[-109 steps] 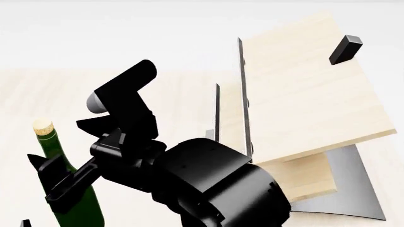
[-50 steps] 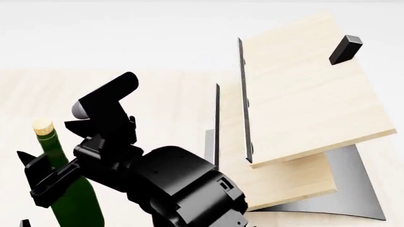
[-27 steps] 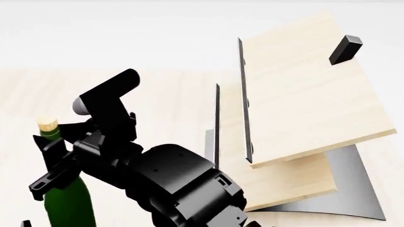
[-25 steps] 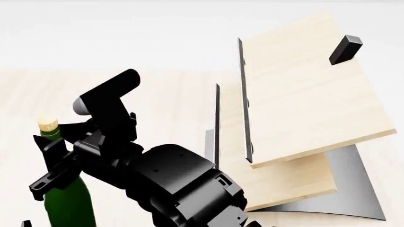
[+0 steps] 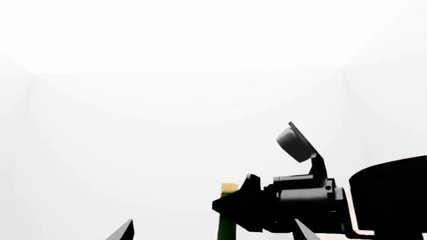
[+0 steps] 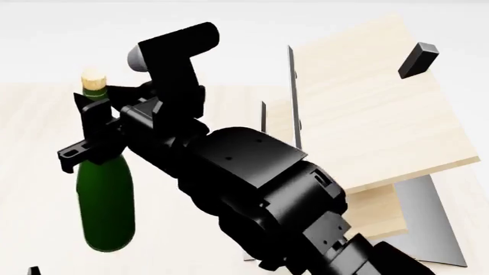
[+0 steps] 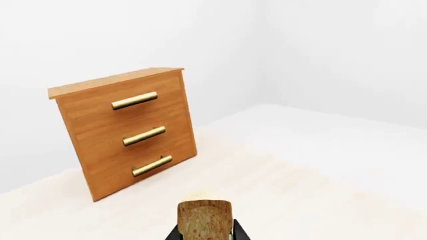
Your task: Put the wine bottle on the wine rack.
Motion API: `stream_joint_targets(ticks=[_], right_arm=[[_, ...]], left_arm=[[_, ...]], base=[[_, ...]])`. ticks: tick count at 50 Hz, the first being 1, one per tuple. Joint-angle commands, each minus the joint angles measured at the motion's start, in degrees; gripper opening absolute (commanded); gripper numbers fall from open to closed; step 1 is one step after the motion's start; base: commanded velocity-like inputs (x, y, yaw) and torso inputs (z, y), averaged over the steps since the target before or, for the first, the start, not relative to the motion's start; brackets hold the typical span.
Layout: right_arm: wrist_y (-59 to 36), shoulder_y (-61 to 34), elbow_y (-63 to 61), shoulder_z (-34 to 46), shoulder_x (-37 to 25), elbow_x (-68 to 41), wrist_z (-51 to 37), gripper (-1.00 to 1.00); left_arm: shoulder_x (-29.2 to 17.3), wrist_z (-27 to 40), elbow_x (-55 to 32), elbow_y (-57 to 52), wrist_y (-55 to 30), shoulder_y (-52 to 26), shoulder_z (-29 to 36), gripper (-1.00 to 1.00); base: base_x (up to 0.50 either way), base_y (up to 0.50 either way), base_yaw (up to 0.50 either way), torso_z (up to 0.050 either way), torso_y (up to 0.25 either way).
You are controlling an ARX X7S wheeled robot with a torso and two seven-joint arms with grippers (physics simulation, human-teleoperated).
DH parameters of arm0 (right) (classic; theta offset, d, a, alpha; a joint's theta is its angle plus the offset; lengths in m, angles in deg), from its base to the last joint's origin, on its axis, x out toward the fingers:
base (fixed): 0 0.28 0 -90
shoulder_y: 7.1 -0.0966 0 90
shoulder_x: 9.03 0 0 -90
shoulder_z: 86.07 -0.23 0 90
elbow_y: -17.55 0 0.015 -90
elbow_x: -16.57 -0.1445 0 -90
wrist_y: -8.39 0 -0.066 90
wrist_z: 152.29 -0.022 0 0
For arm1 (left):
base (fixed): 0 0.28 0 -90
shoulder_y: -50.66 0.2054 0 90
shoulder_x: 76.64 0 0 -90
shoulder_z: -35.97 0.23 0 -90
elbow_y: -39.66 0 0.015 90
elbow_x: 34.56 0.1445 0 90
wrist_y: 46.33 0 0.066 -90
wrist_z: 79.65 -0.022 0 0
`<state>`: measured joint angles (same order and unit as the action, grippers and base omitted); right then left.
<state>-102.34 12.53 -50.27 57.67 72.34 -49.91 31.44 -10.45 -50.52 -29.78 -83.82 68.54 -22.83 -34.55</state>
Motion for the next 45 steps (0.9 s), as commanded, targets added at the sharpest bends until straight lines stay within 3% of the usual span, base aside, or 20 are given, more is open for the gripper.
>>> stream_joint_targets(ticks=[1,9,28,45], right_arm=[[-2.6,-3.1,-6.7,-6.7,-4.1,-6.2,-6.2,-1.00],[-4.0,-4.3,-11.4,-12.9,-8.0,-13.3,-13.7,-1.00],[-1.4,-4.3,-7.3,-25.0,-13.2,-25.0,-22.4,-1.00],[-0.7,-2.1,-3.3,-30.1,-17.1,-30.7,-21.2,-1.00]], left_arm=[[-0.2,0.2,-0.1,-0.1,-0.2,-0.1,-0.1,1.00],[-0.2,0.2,-0.1,0.0,-0.4,-0.3,0.2,1.00],[-0.3,0.3,0.4,-0.3,-0.8,-0.3,0.7,1.00],[-0.3,0.6,0.6,0.3,-0.6,-0.5,1.0,1.00]], base=[[0.00,0.00,0.00,0.000,0.000],[0.00,0.00,0.00,0.000,0.000],[0.00,0.00,0.00,0.000,0.001],[0.00,0.00,0.00,0.000,0.001]])
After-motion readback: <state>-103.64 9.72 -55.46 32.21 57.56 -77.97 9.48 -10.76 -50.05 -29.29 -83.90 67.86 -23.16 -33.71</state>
